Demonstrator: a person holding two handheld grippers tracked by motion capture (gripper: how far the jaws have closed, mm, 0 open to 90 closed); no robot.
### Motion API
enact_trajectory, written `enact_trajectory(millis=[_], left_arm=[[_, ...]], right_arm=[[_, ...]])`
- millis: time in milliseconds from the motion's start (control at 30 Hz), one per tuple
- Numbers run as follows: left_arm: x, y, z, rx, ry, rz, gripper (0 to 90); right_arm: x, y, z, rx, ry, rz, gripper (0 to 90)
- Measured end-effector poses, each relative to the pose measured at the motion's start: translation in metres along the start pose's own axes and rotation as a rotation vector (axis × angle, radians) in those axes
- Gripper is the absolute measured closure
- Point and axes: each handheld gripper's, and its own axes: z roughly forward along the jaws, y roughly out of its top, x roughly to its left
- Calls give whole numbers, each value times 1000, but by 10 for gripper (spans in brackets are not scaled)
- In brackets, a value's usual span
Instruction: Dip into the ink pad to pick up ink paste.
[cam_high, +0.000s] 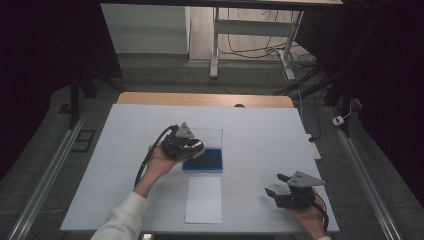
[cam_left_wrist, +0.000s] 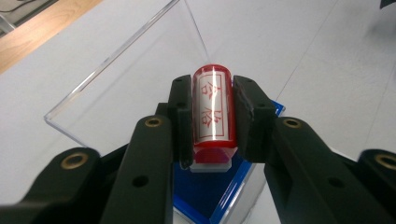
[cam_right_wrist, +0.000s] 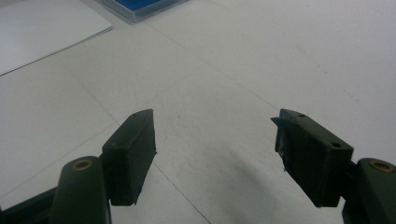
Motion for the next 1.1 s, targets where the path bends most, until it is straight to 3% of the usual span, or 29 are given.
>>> enact_trajectory(millis=[1100], left_arm=[[5, -16, 33, 63, -12, -20, 705]], right_arm=[[1, -1, 2, 5, 9, 3, 290]])
